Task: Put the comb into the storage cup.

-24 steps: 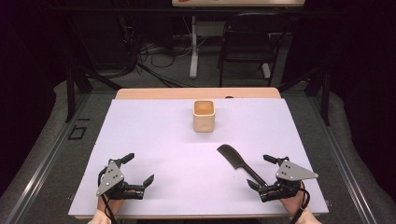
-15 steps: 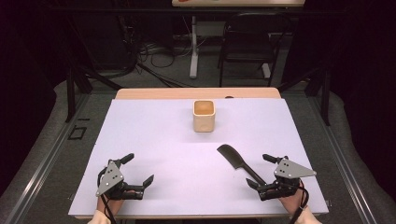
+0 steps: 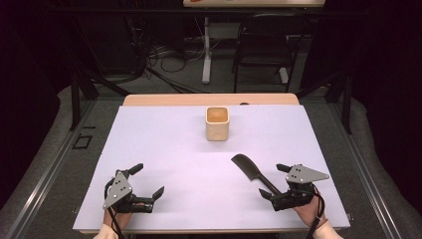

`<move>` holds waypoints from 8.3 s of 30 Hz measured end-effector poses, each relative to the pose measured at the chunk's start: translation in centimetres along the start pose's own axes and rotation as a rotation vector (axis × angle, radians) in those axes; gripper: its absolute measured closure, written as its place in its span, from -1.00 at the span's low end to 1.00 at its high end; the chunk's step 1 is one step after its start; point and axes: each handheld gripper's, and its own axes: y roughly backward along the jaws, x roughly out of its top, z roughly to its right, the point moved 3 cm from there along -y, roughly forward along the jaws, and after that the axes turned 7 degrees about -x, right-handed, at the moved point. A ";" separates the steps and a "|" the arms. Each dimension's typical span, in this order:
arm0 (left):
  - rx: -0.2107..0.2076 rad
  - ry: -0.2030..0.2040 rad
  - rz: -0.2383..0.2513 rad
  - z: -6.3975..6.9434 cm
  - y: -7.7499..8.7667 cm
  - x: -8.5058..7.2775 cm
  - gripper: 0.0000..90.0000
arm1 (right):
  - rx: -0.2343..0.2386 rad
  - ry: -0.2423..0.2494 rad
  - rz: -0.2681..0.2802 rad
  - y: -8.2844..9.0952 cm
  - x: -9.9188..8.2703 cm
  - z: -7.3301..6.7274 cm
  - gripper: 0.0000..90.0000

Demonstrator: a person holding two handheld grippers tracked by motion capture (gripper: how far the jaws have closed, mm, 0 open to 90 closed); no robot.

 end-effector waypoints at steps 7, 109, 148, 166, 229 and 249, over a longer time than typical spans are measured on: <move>-0.001 0.006 0.004 -0.2 0.0 0.0 -1.00 | 0.021 -0.025 -0.081 -0.9 0.2 0.1 -1.00; -0.010 0.031 -0.013 -0.2 -0.3 -0.1 -1.00 | -0.119 0.090 -0.813 -8.4 2.0 1.0 0.20; -0.024 0.030 -0.019 -0.2 -0.4 -0.2 -1.00 | -0.087 0.007 -0.818 -8.4 1.2 1.8 0.61; -0.024 0.031 -0.021 -0.3 -0.4 -0.2 -1.00 | -0.069 -0.045 -0.700 -7.0 2.3 2.4 0.61; -0.007 0.040 -0.019 -0.6 -0.1 -0.4 -1.00 | -0.113 -0.089 -0.261 -6.0 4.5 2.7 0.61; -0.011 0.035 -0.021 -0.6 -0.2 -0.4 -1.00 | -0.173 -0.065 -0.139 -6.1 5.6 3.2 0.61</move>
